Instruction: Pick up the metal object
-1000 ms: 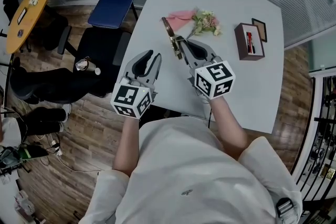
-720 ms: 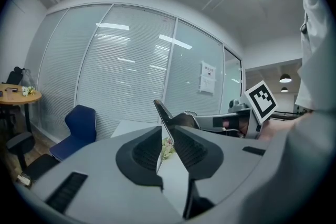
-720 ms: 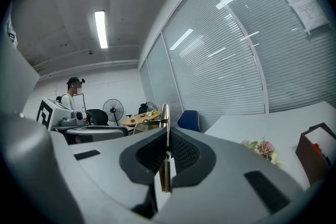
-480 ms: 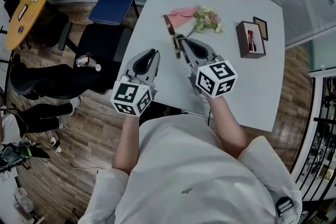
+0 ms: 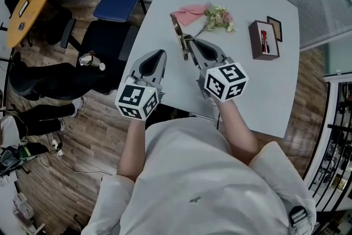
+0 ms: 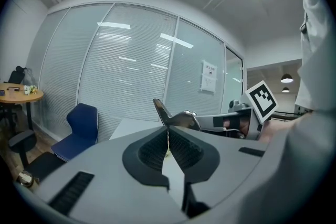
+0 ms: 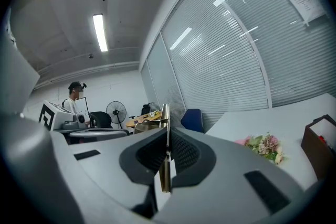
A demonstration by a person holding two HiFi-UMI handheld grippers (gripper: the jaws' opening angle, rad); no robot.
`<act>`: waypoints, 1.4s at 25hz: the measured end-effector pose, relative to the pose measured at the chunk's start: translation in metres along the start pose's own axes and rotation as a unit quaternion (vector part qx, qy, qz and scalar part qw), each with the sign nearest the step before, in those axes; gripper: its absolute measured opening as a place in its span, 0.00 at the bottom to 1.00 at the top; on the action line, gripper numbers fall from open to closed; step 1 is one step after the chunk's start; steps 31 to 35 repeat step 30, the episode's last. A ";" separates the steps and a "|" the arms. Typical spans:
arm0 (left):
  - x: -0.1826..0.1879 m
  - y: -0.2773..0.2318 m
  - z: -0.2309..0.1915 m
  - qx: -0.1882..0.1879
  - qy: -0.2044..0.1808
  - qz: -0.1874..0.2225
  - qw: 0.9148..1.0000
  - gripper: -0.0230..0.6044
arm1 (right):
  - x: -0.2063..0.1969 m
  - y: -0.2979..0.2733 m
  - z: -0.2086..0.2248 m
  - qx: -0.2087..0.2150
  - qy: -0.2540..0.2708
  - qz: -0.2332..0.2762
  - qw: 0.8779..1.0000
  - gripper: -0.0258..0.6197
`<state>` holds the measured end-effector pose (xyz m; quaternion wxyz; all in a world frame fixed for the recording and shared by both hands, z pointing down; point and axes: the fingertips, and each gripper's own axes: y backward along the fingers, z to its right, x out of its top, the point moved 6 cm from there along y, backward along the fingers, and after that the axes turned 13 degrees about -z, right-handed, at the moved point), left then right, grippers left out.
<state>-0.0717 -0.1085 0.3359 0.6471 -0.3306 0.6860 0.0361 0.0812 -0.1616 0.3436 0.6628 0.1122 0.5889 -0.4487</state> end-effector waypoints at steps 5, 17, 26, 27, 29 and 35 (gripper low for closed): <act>0.001 -0.004 0.000 -0.002 0.000 -0.002 1.000 0.07 | 0.001 0.001 0.004 -0.003 0.002 -0.001 1.000 0.05; 0.003 -0.013 0.005 -0.007 -0.008 -0.012 1.000 0.07 | 0.000 0.004 0.011 -0.006 -0.001 -0.002 1.000 0.05; 0.004 -0.016 0.006 -0.007 -0.011 -0.016 1.000 0.07 | 0.000 0.002 0.012 -0.005 0.000 -0.004 1.000 0.05; 0.003 -0.015 0.006 -0.007 -0.011 -0.016 1.000 0.07 | 0.000 0.002 0.012 -0.004 0.001 -0.004 1.000 0.05; 0.003 -0.015 0.006 -0.008 -0.010 -0.016 1.000 0.07 | 0.000 0.002 0.011 -0.003 0.001 -0.005 1.000 0.05; 0.003 -0.015 0.006 -0.009 -0.010 -0.016 1.000 0.07 | 0.000 0.001 0.010 -0.002 0.001 -0.005 1.000 0.05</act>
